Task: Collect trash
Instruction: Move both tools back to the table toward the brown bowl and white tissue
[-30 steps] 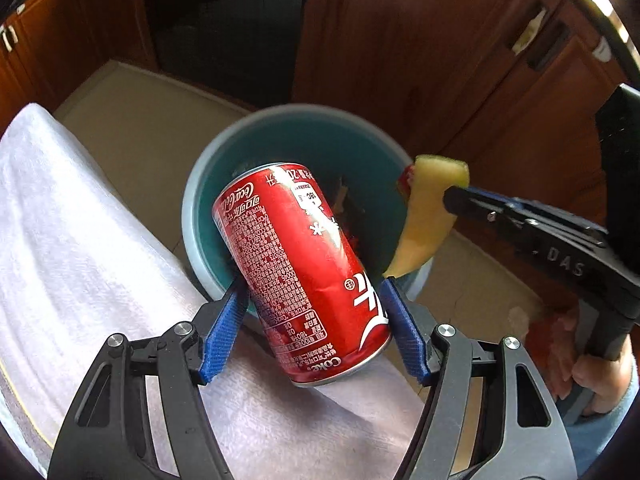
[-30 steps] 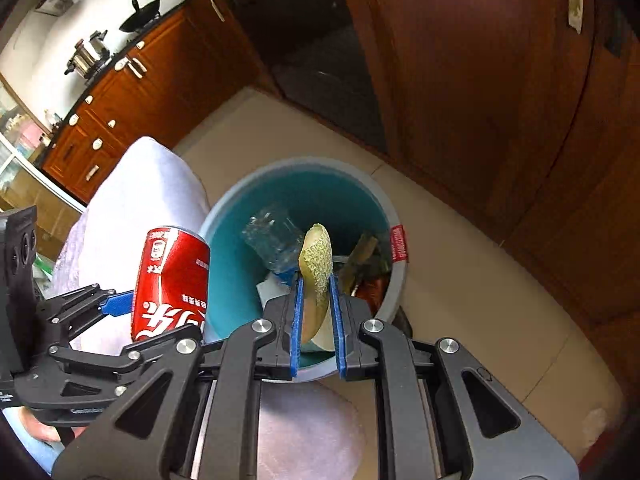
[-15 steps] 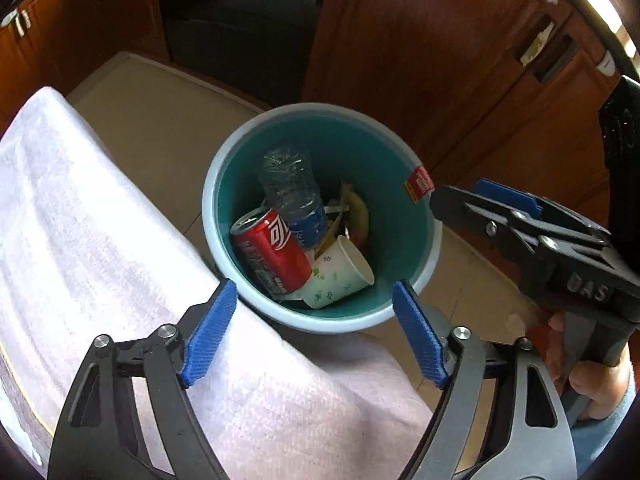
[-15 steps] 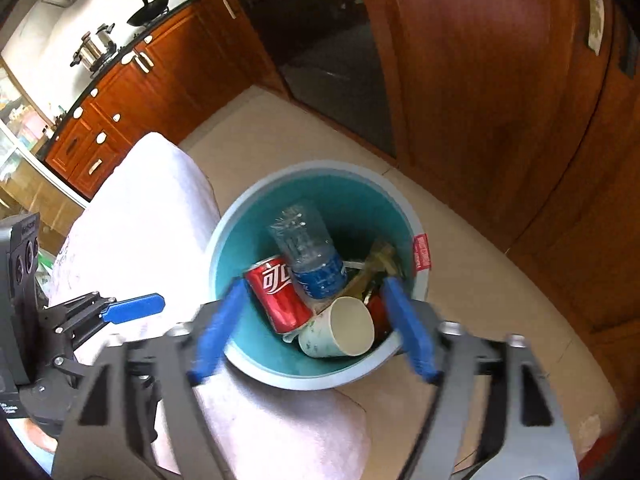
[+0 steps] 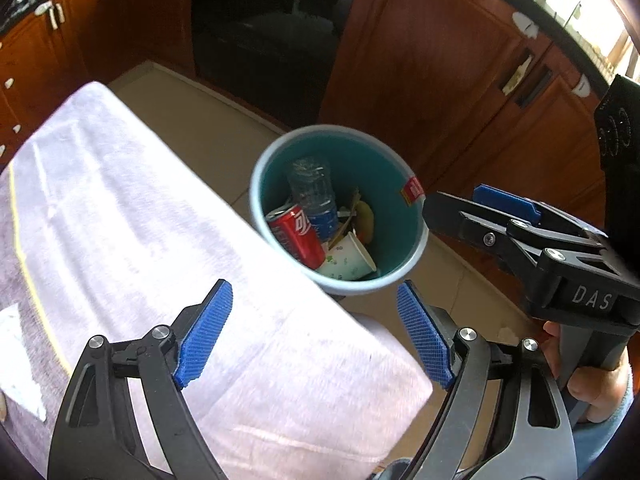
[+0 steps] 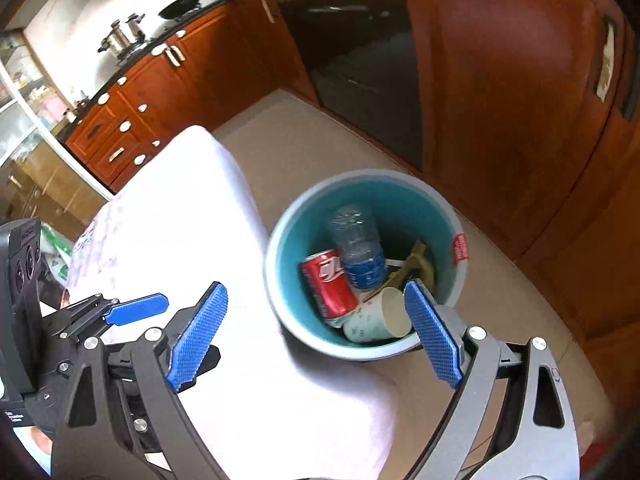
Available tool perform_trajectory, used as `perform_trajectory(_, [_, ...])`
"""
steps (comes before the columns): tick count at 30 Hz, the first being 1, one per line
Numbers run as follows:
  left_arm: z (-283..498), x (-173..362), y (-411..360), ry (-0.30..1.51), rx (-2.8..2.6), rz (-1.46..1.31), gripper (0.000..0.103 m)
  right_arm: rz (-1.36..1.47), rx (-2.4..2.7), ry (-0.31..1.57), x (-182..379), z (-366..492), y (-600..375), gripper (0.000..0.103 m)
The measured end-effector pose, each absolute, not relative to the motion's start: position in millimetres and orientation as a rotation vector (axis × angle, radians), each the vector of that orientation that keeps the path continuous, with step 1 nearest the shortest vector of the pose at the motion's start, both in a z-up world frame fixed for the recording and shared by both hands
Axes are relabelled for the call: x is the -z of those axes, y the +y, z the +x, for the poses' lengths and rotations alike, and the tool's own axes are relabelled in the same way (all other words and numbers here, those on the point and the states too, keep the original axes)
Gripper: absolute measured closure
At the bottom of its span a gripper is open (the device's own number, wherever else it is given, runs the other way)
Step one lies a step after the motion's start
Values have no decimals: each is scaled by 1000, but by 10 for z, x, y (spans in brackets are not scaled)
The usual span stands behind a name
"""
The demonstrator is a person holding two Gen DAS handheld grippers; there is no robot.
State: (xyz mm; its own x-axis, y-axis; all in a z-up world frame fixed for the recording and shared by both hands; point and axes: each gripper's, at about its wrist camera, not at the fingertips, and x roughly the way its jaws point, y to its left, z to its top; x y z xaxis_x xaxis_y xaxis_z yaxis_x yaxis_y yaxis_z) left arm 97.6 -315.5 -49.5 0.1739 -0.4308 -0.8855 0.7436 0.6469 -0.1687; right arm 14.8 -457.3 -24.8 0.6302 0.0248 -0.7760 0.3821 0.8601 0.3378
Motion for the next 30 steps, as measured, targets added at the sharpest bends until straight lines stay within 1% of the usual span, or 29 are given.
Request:
perform_trajectory(3, [929,342,-2987,1089,839,319,14,493,192,866,128,135,-4388,17])
perform_trajectory(4, [921,293,-2900,1081,831,310,10,484,183,864,82,137,-4304,17])
perform_trajectory(5, [918,244,-2828,1072,826,301,8,478,177,863,53,137,-4242,17])
perform_trajectory(9, [889,130,-2412,1041,792,260,8,455,137,861,-71,185,-3929,14])
perform_trajectory(20, [1012,8,-995,1033,620,139,8,368,-60,931,-247,693,-2767,14])
perform_trajectory(23, [1125,49,-483,1037,550,90,8,347,-114,960,-227,886,-2399,14])
perform_trajectory(30, [1394,220,429,1051,411,18,8,272,-233,1038,-15,1292,-1602,14])
